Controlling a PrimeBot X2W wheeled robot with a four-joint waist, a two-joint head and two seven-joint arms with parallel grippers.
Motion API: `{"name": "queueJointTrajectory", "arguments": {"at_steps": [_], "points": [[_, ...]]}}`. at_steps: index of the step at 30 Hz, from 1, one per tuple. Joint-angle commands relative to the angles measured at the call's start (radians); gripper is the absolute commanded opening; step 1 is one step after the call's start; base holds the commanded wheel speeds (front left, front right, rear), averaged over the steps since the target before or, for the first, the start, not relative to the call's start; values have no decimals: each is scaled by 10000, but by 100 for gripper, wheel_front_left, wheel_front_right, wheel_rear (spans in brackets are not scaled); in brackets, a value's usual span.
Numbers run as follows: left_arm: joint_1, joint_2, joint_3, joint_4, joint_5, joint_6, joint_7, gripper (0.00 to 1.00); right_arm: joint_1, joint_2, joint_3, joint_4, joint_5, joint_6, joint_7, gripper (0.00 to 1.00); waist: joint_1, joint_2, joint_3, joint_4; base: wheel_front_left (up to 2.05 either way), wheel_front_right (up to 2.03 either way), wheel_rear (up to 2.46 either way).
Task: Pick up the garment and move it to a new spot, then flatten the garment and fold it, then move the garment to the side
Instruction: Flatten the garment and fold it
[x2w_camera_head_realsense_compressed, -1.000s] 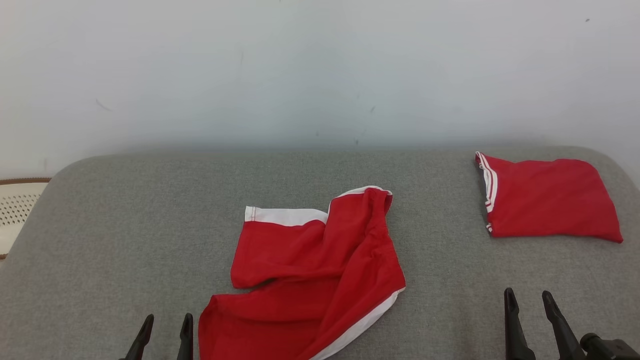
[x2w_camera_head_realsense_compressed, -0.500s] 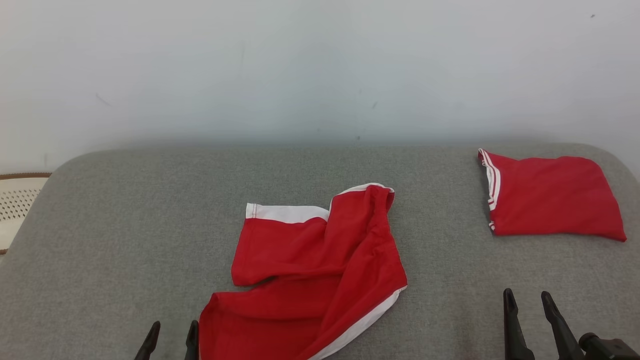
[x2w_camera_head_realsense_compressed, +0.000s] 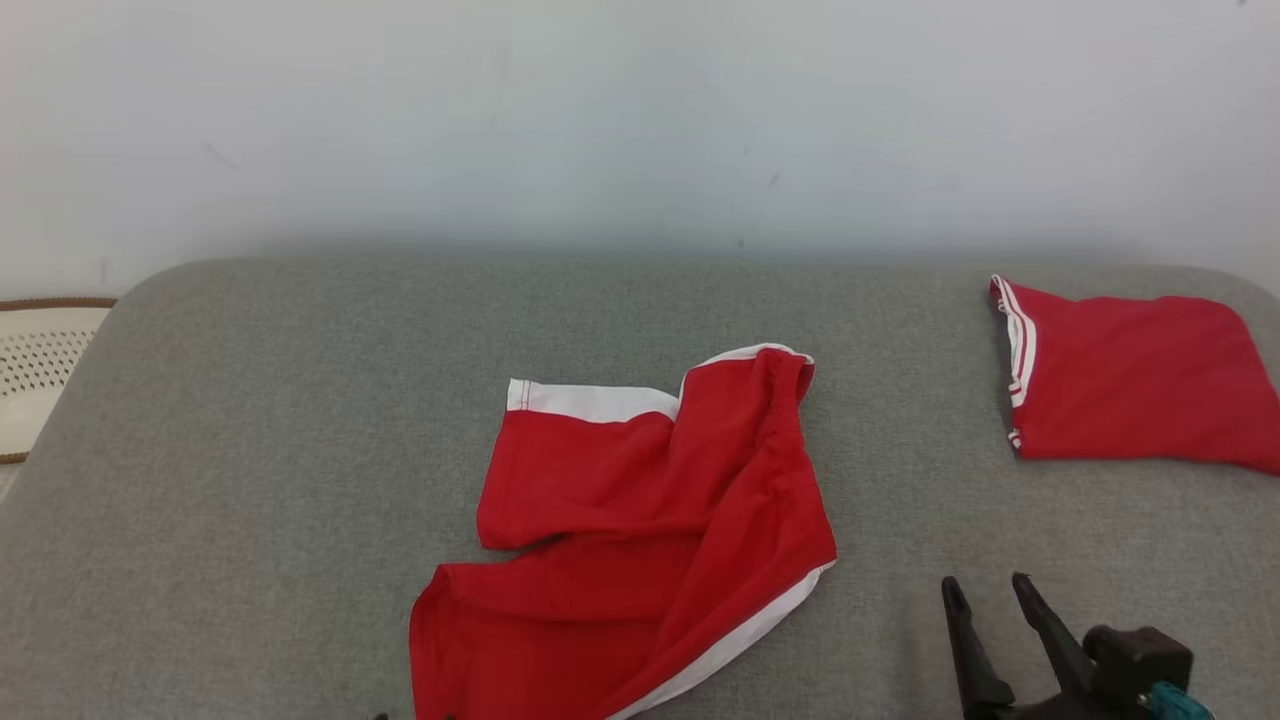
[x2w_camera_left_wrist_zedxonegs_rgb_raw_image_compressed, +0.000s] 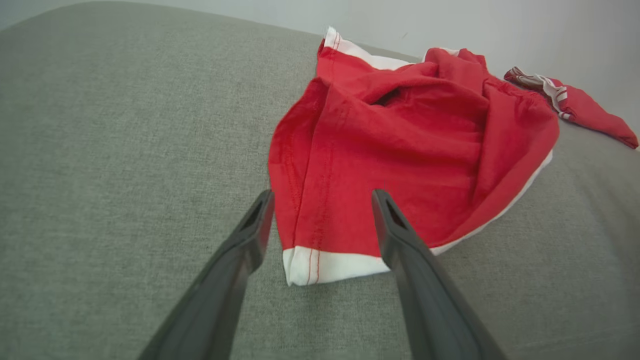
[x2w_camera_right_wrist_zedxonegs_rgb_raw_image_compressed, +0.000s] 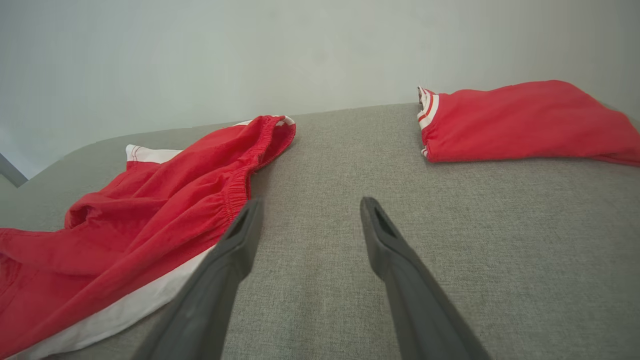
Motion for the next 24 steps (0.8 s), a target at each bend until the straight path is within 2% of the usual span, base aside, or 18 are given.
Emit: {"name": "queueJointTrajectory", "arguments": {"at_steps": [1,12,24], "points": [[-164,-39,-64,275,-112,-105,-88,100,-203,-182,191,227,106,8,37,100,-2,0,80,65,0,0,0],[-983,-385,-439,2461,-116,-628,-492,100,-1730,-834,1875,2432,705,8,85,100,-2,0,416,291,0,0,0],[-1810,-688,-685,3741,-42,-923,-704,100,-3362,-1071,3447,4363,1542,8,-255,100,-2,0,754,454,0,0,0]]}}
